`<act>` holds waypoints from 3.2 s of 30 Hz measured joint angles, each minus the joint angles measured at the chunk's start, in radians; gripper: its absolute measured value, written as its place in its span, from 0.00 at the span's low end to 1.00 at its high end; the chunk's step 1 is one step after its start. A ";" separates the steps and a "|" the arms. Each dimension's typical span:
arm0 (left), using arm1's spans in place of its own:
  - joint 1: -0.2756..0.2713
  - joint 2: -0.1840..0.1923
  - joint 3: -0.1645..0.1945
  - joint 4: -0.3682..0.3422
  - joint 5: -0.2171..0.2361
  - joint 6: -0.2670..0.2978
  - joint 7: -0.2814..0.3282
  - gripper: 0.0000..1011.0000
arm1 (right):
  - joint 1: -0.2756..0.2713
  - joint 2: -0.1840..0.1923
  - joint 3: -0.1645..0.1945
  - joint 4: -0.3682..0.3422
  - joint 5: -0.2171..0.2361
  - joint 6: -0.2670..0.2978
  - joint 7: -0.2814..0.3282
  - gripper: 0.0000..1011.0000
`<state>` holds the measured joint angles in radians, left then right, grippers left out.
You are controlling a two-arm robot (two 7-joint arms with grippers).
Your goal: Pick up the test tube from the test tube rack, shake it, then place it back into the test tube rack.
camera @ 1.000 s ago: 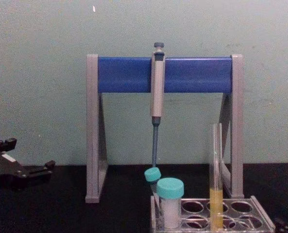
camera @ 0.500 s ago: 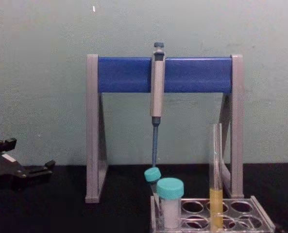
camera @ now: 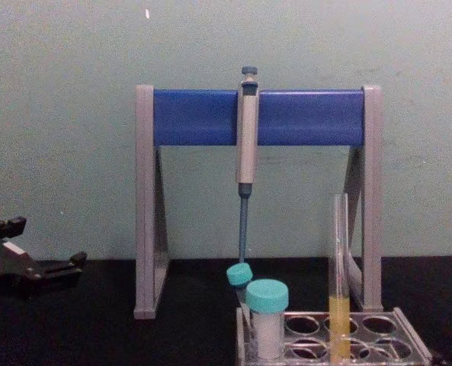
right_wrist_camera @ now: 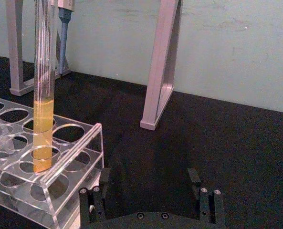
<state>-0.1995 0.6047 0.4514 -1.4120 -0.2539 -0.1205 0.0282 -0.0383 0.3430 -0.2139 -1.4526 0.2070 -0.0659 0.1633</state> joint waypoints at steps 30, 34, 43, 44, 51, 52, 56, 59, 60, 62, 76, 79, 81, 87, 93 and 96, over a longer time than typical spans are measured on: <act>0.000 0.000 0.000 0.000 0.000 0.000 0.000 1.00 | 0.000 0.001 0.000 -0.001 0.002 0.000 0.000 0.99; 0.000 0.000 0.000 0.000 0.000 0.000 0.000 1.00 | 0.000 0.001 0.000 -0.001 0.002 0.000 0.000 0.99; 0.000 0.000 0.000 0.000 0.000 0.000 0.000 1.00 | 0.000 0.001 0.000 -0.001 0.002 0.000 0.000 0.99; 0.000 0.000 0.000 0.000 0.000 0.000 0.000 1.00 | 0.000 0.001 0.000 -0.001 0.002 0.000 0.000 0.99; 0.000 0.000 0.000 0.000 0.000 0.000 0.000 1.00 | 0.000 0.001 0.000 -0.001 0.002 0.000 0.000 0.99; 0.000 0.000 0.000 0.000 0.000 0.000 0.000 1.00 | 0.000 0.001 0.000 -0.001 0.002 0.000 0.000 0.99; 0.000 0.000 0.000 0.000 0.000 0.000 0.000 1.00 | 0.000 0.001 0.000 -0.001 0.002 0.000 0.000 0.99; 0.000 0.000 0.000 0.000 0.000 0.000 0.000 1.00 | 0.000 0.001 0.000 -0.001 0.002 0.000 0.000 0.99; 0.000 0.000 0.000 0.000 0.000 0.000 0.000 1.00 | 0.000 0.001 0.000 -0.001 0.002 0.000 0.000 0.99; 0.000 0.000 0.000 0.000 0.000 0.000 0.000 1.00 | 0.000 0.001 0.000 -0.001 0.002 0.000 0.000 0.99; 0.000 0.000 0.000 0.000 0.000 0.000 0.000 1.00 | 0.000 0.001 0.000 -0.001 0.002 0.000 0.000 0.99; 0.000 0.000 0.000 0.000 0.000 0.000 0.000 1.00 | 0.000 0.001 0.000 -0.001 0.002 0.000 0.000 0.99; 0.000 0.000 0.000 0.000 0.000 0.000 0.000 1.00 | 0.000 0.001 0.000 -0.001 0.002 0.000 0.000 0.99; 0.000 0.000 0.000 0.000 0.000 0.000 0.000 1.00 | 0.000 0.001 0.000 -0.001 0.002 0.000 0.000 0.99; 0.000 0.000 0.000 0.000 0.000 0.000 0.000 1.00 | 0.000 0.001 0.000 -0.001 0.002 0.000 0.000 0.99; 0.000 0.000 0.000 0.000 0.000 0.000 0.000 1.00 | 0.000 0.001 0.000 -0.001 0.002 0.000 0.000 0.99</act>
<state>-0.1995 0.6047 0.4514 -1.4120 -0.2539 -0.1205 0.0282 -0.0384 0.3435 -0.2139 -1.4536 0.2086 -0.0660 0.1629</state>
